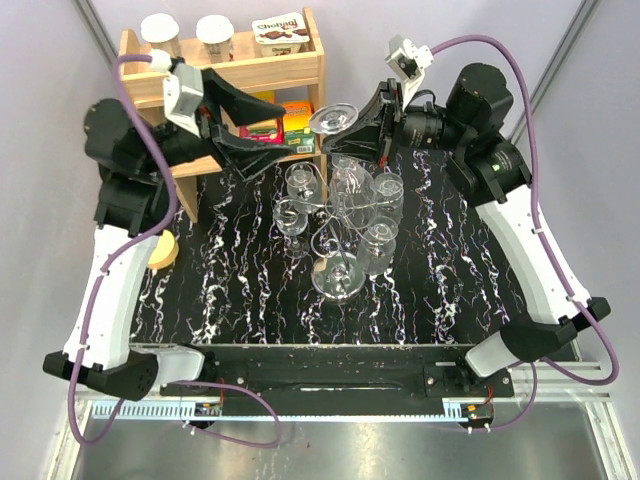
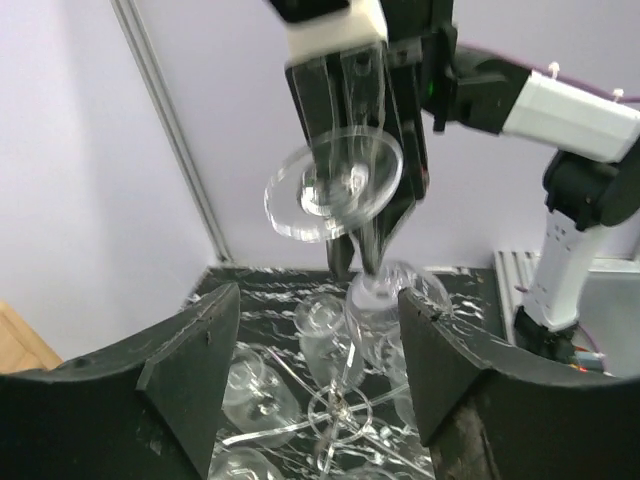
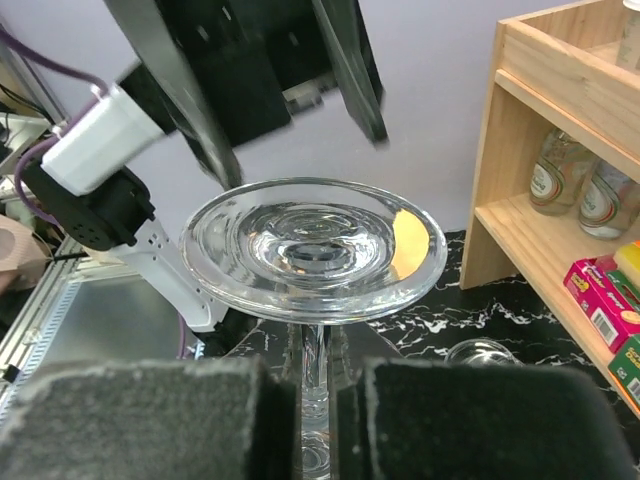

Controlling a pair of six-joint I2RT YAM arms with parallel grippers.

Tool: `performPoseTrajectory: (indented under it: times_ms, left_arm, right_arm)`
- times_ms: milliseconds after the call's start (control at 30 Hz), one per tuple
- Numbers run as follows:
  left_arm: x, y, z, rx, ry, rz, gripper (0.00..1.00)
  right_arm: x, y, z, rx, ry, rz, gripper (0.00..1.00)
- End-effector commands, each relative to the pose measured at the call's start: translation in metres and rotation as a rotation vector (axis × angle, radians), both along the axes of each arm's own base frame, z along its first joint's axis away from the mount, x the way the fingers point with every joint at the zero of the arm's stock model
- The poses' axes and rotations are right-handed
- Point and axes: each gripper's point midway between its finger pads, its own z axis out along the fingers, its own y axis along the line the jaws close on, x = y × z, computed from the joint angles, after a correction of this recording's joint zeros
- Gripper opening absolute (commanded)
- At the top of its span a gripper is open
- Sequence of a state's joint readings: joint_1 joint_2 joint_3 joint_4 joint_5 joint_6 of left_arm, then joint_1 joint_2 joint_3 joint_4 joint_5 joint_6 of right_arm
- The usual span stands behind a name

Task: Place the wine glass upside down on the wine glass rack
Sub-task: Adjust the wine glass.

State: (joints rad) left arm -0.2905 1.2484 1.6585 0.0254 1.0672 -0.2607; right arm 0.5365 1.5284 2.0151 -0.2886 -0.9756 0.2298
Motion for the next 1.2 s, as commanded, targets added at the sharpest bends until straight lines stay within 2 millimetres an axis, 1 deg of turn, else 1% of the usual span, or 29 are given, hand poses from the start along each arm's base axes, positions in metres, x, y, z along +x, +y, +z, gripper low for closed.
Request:
performPoseTrajectory:
  times_ms: [0, 133, 200, 267, 367, 433, 533, 600, 700, 800, 833, 900, 967, 1100, 1167]
  left_arm:
    - [-0.001, 0.004, 0.011, 0.081, 0.012, 0.041, 0.72]
    - [0.004, 0.012, 0.012, 0.156, -0.08, 0.126, 0.84]
    - [0.006, 0.016, 0.009, 0.192, -0.121, 0.155, 0.88]
    - [0.006, 0.02, 0.007, 0.222, -0.171, 0.184, 0.91]
    - [0.005, 0.017, -0.001, 0.282, -0.265, 0.207, 0.92]
    - [0.004, 0.012, -0.008, 0.319, -0.313, 0.212, 0.9]
    - [-0.001, 0.003, -0.008, 0.348, -0.411, 0.21, 0.87]
    - [0.0, -0.004, -0.008, 0.379, -0.476, 0.24, 0.85]
    - [0.002, -0.015, -0.013, 0.439, -0.553, 0.259, 0.82]
    - [0.006, -0.024, -0.024, 0.525, -0.618, 0.298, 0.79]
    - [0.009, -0.024, -0.026, 0.557, -0.646, 0.324, 0.78]
    - [0.013, -0.028, -0.032, 0.605, -0.677, 0.353, 0.73]
    - [0.014, -0.029, -0.031, 0.618, -0.693, 0.365, 0.71]
    - [0.014, -0.026, -0.024, 0.615, -0.708, 0.391, 0.62]
    - [0.011, -0.024, -0.019, 0.603, -0.712, 0.394, 0.6]
  right_arm:
    - [-0.01, -0.012, 0.015, 0.016, -0.112, -0.044, 0.0]
    - [-0.008, -0.012, 0.01, -0.003, -0.114, -0.043, 0.0]
    - [-0.007, -0.011, 0.008, -0.01, -0.107, -0.043, 0.0]
    - [-0.005, -0.01, 0.005, -0.016, -0.098, -0.04, 0.0]
    - [-0.004, -0.006, -0.004, -0.031, -0.074, -0.02, 0.0]
    - [-0.002, -0.004, -0.011, -0.042, -0.058, -0.009, 0.0]
    - [-0.001, -0.001, -0.018, -0.052, -0.034, 0.006, 0.0]
    - [0.0, 0.0, -0.022, -0.056, -0.019, 0.013, 0.0]
    - [0.003, 0.002, -0.027, -0.061, -0.006, 0.014, 0.0]
    - [0.005, 0.003, -0.031, -0.067, 0.003, 0.014, 0.0]
    - [0.005, 0.003, -0.032, -0.067, 0.003, 0.016, 0.0]
    - [0.006, 0.003, -0.032, -0.067, 0.004, 0.016, 0.0]
    - [0.005, 0.003, -0.033, -0.068, 0.008, 0.019, 0.0]
    - [0.003, 0.003, -0.032, -0.067, 0.005, 0.024, 0.0]
    - [0.004, 0.002, -0.031, -0.067, 0.003, 0.017, 0.0]
